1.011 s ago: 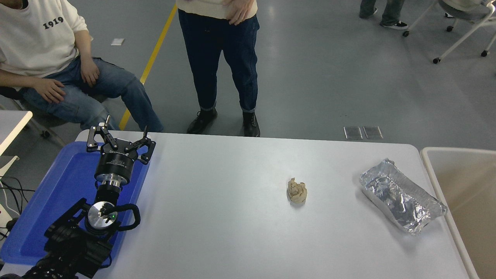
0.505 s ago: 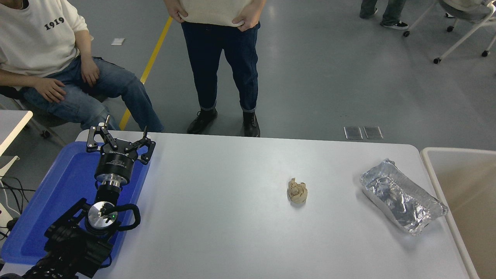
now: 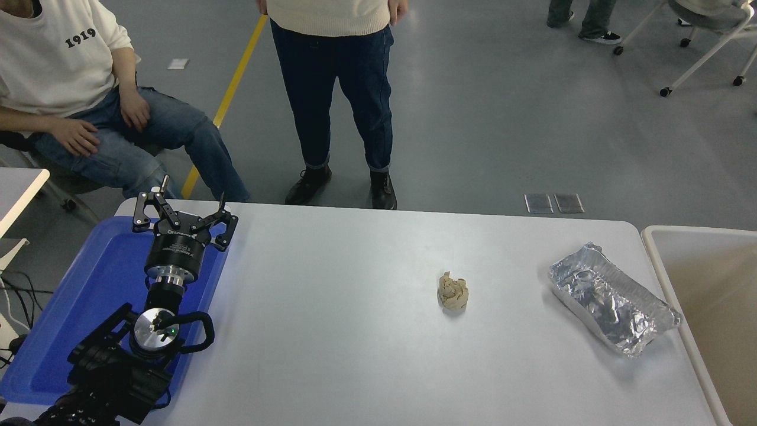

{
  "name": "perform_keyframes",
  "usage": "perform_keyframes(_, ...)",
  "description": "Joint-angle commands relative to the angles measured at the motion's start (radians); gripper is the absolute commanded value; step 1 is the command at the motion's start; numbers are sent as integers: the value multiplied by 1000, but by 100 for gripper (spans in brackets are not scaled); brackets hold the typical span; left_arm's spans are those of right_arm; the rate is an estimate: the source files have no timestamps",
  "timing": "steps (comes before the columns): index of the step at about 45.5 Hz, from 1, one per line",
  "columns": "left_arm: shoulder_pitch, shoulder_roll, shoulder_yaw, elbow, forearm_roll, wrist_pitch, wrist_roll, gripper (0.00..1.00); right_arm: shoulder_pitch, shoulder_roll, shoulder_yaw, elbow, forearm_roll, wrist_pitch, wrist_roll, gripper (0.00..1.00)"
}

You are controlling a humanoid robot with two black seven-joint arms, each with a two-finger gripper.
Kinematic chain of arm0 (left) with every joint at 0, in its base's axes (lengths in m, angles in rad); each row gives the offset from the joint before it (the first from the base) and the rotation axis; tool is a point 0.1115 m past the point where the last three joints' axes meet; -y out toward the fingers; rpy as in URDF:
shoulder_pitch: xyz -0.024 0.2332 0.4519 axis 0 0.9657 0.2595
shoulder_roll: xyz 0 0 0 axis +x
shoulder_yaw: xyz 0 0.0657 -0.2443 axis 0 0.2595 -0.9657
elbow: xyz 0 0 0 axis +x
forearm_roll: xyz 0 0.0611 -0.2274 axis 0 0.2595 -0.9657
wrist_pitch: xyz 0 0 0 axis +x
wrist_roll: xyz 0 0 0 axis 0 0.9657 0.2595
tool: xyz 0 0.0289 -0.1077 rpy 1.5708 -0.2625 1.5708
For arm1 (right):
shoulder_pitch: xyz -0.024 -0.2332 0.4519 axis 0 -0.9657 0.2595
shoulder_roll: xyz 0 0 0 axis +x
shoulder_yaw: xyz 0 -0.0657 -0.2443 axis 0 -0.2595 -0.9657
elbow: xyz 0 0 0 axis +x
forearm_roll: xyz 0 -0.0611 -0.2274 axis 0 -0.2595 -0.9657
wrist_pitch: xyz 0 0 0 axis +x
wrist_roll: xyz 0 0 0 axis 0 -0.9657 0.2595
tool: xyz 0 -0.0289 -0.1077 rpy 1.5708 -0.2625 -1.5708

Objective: Pick up paper cup place in dustbin

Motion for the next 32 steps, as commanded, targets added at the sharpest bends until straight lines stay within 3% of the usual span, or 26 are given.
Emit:
perform_keyframes(1, 0, 0, 0, 1, 0, 0, 0, 100, -48, 58, 53, -61, 28, -25, -32, 0)
perform_keyframes(18, 0, 0, 0, 0, 0, 0, 0, 100, -47, 68, 79, -54, 29, -32, -31, 2)
perform_keyframes(21, 0, 0, 0, 0, 0, 0, 0, 100, -48, 67, 77, -59, 29, -52, -29, 36)
perform_keyframes(24, 0, 0, 0, 0, 0, 0, 0, 100, -48, 67, 77, -56, 29, -75, -29, 43)
perform_keyframes(28, 0, 0, 0, 0, 0, 0, 0, 100, -47, 68, 79, -53, 29, -109, -28, 65)
perform_keyframes(32, 0, 0, -1, 0, 0, 0, 0, 100, -44, 67, 79, -48, 29, -120, -28, 71)
